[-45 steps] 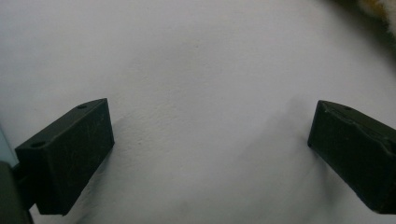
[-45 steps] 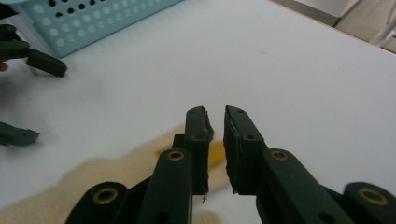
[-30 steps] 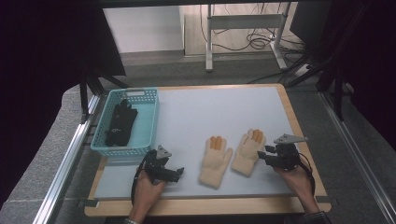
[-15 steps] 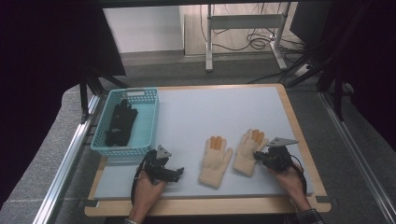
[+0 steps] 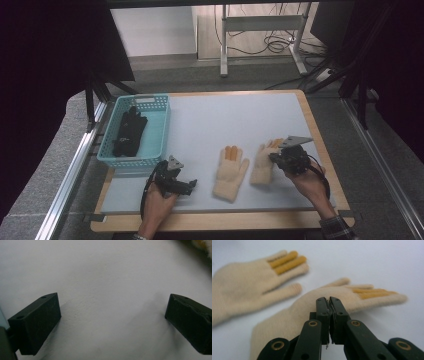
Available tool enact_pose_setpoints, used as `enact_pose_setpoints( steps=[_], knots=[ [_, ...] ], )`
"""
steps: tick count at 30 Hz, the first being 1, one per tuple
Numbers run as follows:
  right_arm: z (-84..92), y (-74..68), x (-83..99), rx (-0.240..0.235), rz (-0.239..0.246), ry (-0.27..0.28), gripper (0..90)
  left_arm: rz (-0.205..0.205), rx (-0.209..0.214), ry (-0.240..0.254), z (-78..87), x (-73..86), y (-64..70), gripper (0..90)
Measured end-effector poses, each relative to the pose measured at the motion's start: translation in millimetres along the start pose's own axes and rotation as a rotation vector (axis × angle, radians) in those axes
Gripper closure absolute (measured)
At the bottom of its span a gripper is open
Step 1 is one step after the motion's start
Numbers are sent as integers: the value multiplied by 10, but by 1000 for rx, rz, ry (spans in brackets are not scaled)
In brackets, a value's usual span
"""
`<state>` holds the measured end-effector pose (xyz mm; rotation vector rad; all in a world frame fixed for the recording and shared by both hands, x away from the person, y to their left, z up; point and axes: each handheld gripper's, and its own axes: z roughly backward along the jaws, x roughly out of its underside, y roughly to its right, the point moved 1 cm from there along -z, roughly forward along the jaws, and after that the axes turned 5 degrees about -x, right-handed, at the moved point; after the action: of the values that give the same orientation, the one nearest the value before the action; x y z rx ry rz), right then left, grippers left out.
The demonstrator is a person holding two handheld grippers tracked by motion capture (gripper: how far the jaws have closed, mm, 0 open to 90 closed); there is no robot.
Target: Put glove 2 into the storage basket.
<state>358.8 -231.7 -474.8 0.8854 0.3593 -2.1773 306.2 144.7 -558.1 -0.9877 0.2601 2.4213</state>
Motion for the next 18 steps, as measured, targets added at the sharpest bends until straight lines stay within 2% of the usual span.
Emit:
enact_pose_setpoints(
  steps=[3,8,9,11,12,14,18],
  knots=[
    [-111,-65,-135,-20,10,14,850,-3,-1,0,0,-1,-2,4],
    [-284,-285,-437,-82,50,46,842,4,-1,4,-3,0,3,5],
    [-336,-336,-493,-100,54,53,825,4,0,5,-3,0,3,4],
    [-432,-417,-593,-140,72,69,734,0,0,3,-1,0,1,5],
    [-470,-453,-642,-144,86,77,698,0,0,3,-2,0,0,5],
    [-485,-452,-681,-127,103,83,673,0,-1,3,-1,0,0,5],
    [-467,-299,-590,-118,88,80,582,0,0,1,0,0,0,5]
  ],
)
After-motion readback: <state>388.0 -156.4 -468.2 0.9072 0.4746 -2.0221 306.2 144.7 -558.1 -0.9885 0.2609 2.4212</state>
